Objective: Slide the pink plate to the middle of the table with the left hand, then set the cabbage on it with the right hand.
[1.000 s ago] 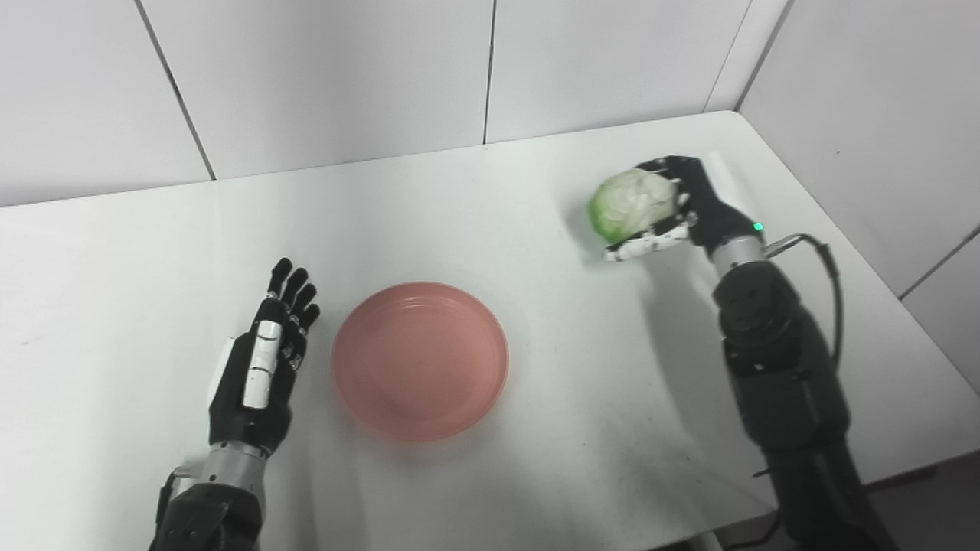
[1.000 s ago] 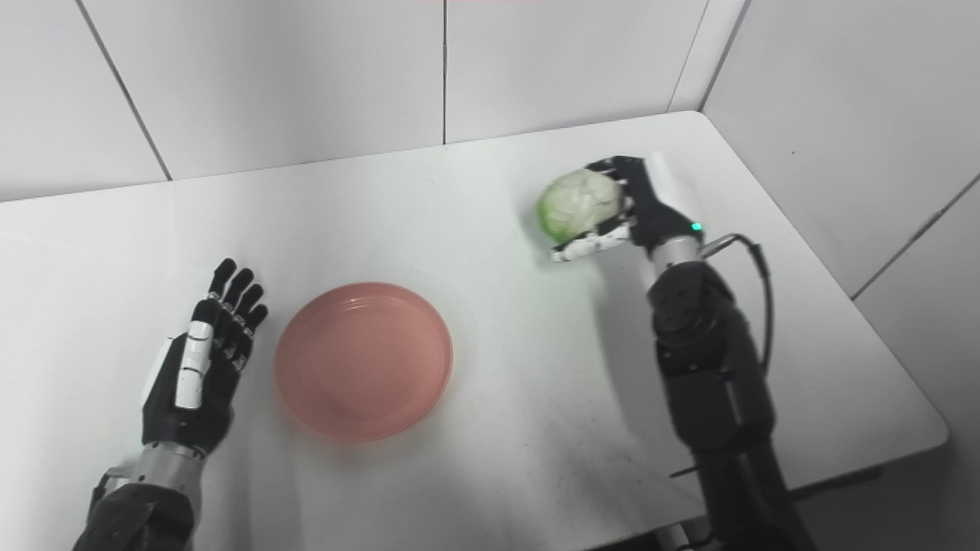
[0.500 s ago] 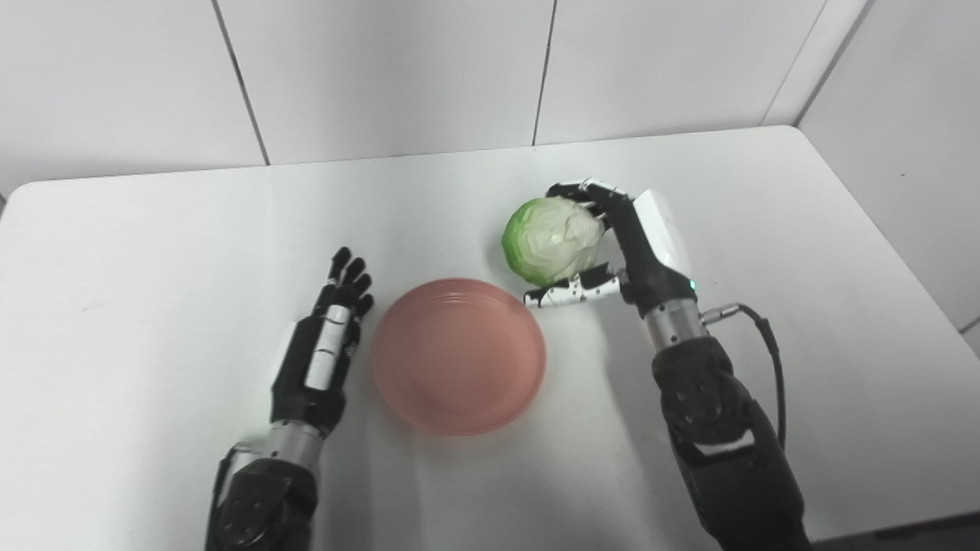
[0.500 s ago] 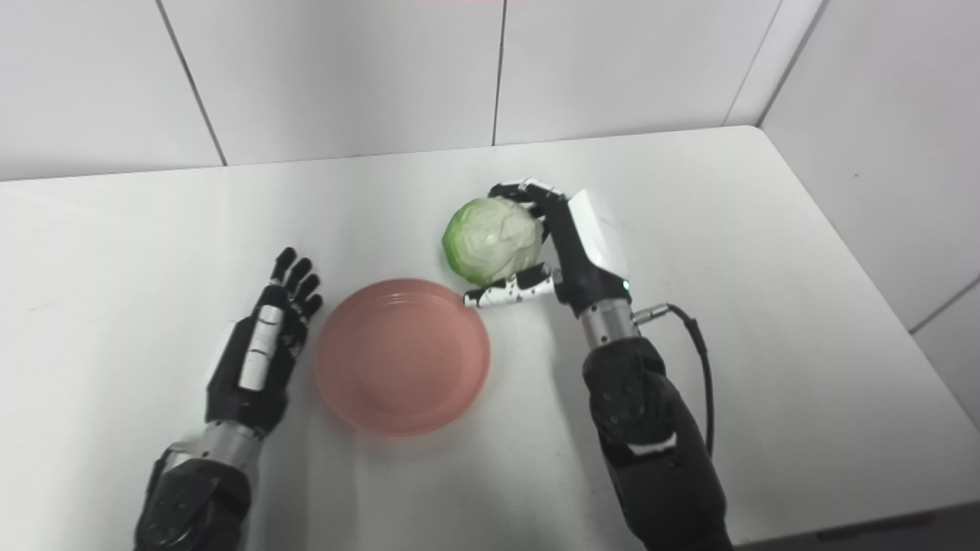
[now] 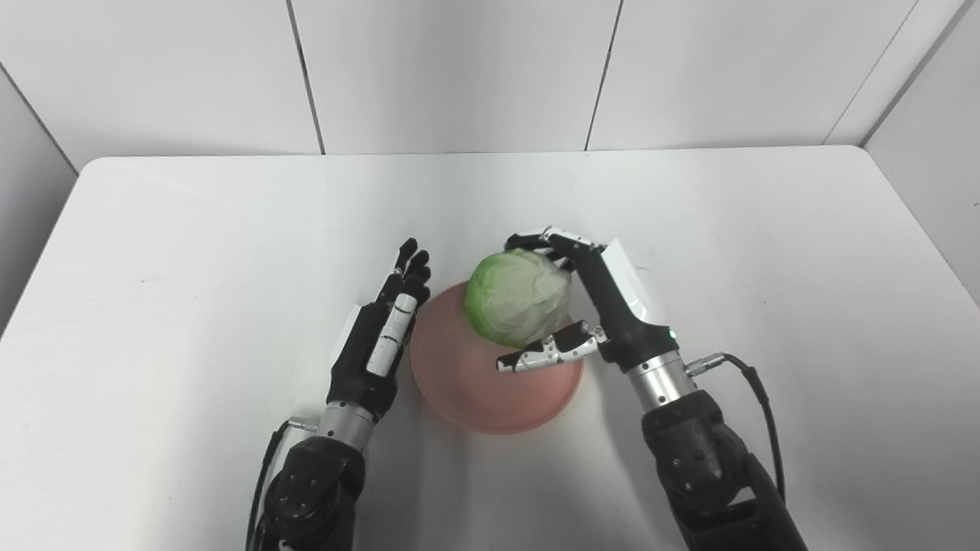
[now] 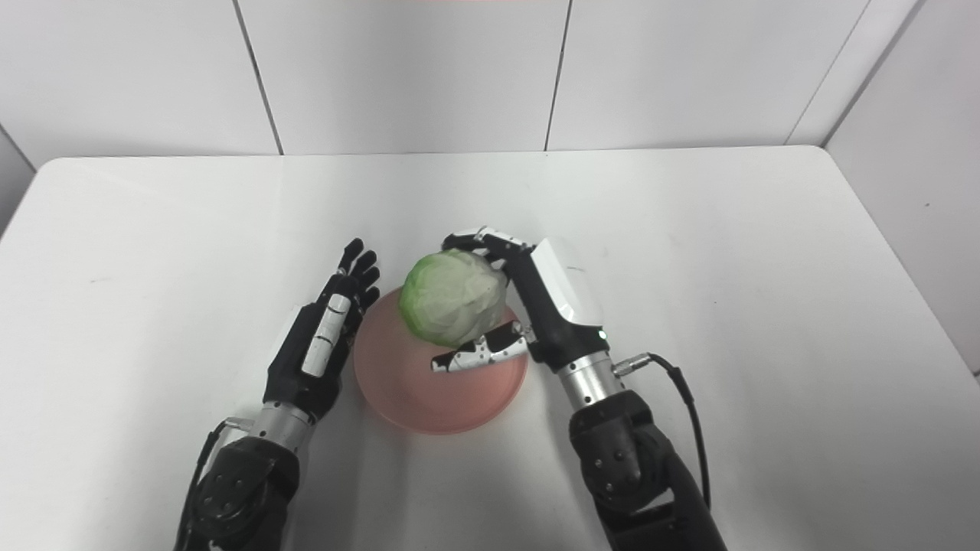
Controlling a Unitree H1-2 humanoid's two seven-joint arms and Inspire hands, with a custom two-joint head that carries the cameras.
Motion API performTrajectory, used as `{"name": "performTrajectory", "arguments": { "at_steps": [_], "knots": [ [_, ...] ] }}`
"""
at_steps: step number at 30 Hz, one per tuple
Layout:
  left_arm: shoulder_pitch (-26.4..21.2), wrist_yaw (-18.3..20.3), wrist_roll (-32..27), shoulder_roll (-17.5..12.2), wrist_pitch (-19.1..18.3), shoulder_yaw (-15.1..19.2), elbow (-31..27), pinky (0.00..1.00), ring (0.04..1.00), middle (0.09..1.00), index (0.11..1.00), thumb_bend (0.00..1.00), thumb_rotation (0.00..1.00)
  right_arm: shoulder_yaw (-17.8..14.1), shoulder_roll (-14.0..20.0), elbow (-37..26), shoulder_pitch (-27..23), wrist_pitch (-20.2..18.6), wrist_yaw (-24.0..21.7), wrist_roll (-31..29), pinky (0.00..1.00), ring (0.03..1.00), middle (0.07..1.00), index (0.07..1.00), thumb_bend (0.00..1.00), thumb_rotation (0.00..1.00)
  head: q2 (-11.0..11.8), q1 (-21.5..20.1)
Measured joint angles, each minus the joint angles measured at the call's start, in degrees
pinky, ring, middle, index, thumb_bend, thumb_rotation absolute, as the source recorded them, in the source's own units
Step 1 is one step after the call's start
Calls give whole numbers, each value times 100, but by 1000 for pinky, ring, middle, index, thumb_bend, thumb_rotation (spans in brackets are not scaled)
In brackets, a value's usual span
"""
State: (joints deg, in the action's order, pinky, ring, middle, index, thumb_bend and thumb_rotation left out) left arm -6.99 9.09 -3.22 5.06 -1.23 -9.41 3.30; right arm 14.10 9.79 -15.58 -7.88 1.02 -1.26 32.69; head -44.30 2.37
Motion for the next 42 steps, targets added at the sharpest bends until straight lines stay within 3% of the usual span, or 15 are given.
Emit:
{"name": "performTrajectory", "arguments": {
  "at_steps": [9, 14, 15, 16, 17, 18, 25, 31, 42],
  "knots": [
    [8, -50, 187, 2, 5, -92, -9, 1000, 1000, 994, 984, 743, 879, 133, 290, 0, 12, -30, -534, 352, 374, 397, 480, 546, 511, 0, -18, 114],
    [8, -52, 188, 4, 4, -96, -9, 1000, 1000, 992, 986, 739, 873, 77, 417, 9, 7, -303, -966, 372, 400, 400, 496, 550, 512, 0, -44, 97],
    [8, -52, 188, 4, 4, -98, -10, 1000, 1000, 997, 990, 748, 879, 66, 422, 7, 4, -423, -1060, 354, 432, 496, 593, 517, 517, 77, -44, 97],
    [8, -52, 188, 3, 3, -102, -11, 1000, 1000, 999, 991, 752, 882, 68, 437, 8, -5, -494, -1185, 360, 462, 556, 643, 545, 581, 99, -44, 97],
    [8, -50, 188, 2, 2, -111, -11, 1000, 1000, 1000, 992, 756, 881, 83, 462, 4, -12, -542, -1279, 378, 509, 623, 684, 637, 727, 88, -44, 97],
    [8, -47, 188, 1, 1, -119, -12, 1000, 1000, 1000, 991, 755, 880, 109, 492, -1, -33, -588, -1409, 415, 570, 689, 724, 690, 771, 112, -44, 97],
    [8, -38, 188, 1, -2, -139, -36, 1000, 1000, 998, 984, 727, 864, 192, 712, -228, -224, -1038, -2192, 536, 851, 927, 913, 850, 769, 300, -88, 70],
    [8, -38, 187, -1, -6, -130, -48, 1000, 1000, 999, 985, 743, 870, 239, 818, -311, -309, -1140, -2607, 472, 950, 991, 962, 867, 786, 359, -88, 62],
    [8, -38, 187, -7, -4, -118, -47, 1000, 1000, 998, 984, 727, 865, 365, 889, -301, -397, -1136, -2704, 566, 1000, 1000, 1000, 945, 792, 404, -79, 18]
  ]
}}
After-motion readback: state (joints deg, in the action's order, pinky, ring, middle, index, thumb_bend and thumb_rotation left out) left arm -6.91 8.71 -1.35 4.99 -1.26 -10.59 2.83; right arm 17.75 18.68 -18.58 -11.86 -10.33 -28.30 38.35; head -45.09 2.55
